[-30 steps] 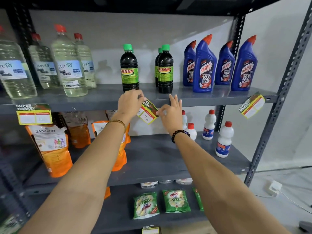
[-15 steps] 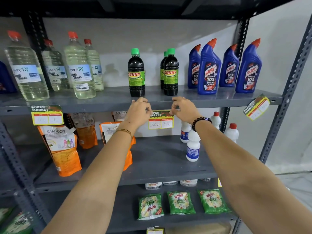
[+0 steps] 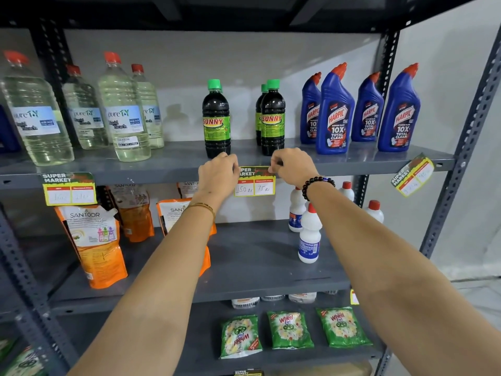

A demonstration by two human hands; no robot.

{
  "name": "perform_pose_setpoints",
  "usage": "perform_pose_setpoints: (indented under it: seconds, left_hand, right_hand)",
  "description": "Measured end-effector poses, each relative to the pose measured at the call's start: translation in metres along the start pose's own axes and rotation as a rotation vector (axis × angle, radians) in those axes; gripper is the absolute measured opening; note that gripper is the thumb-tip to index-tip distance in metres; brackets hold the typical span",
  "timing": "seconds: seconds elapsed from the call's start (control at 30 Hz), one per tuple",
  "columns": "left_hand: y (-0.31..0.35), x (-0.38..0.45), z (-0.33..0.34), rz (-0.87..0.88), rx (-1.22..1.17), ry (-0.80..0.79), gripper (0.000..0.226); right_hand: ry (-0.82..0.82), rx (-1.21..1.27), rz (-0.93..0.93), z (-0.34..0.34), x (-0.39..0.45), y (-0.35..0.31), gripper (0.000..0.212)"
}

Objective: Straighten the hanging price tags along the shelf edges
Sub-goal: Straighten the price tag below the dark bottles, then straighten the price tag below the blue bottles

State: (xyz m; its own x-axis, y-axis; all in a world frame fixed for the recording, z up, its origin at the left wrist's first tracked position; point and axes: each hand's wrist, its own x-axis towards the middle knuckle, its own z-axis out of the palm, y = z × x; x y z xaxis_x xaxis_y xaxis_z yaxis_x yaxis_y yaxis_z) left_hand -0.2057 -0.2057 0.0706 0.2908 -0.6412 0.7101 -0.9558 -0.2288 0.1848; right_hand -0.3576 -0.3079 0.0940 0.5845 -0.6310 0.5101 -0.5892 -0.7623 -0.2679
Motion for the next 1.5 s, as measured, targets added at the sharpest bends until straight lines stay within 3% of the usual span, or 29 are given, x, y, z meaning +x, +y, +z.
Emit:
perform_pose_setpoints:
  seconds: [0.23,0.4,0.73,0.93,1.0,1.2,1.37,1.5]
  left_hand:
    - [0.000,0.002,0.007,-0.034,0.032,0.001,0.015]
    - [0.005,0.005,0.009,-0.069,0.044,-0.028,0.035]
    - [0.014,0.008,0.011,-0.101,0.083,-0.016,0.032]
    - [0.022,-0.002,0.016,-0.100,0.096,-0.022,0.038]
    - [0.025,-0.008,0.025,-0.083,0.121,0.014,0.045]
    - [0.114,-0.023,0.064,0.123,-0.026,0.013,0.045]
    - [0.218,-0.024,0.106,0.244,-0.114,-0.030,0.040]
    - [0.281,-0.011,0.133,0.250,-0.100,0.000,0.033]
  right_hand:
    - [0.037,0.000,0.076,0.006,0.004,-0.002,0.016]
    - [0.075,0.030,0.116,0.008,0.006,-0.008,0.039]
    - [0.165,-0.005,0.184,0.019,0.005,-0.017,0.032]
    - [0.053,0.090,0.089,0.011,-0.013,0.001,0.046]
    - [0.117,0.091,0.068,0.002,-0.026,0.015,0.049]
    - [0.275,-0.132,0.143,-0.043,-0.074,0.105,0.041]
    - [0.299,-0.296,0.198,-0.084,-0.104,0.192,0.040]
    - [0.257,-0.470,0.121,-0.114,-0.109,0.254,0.041]
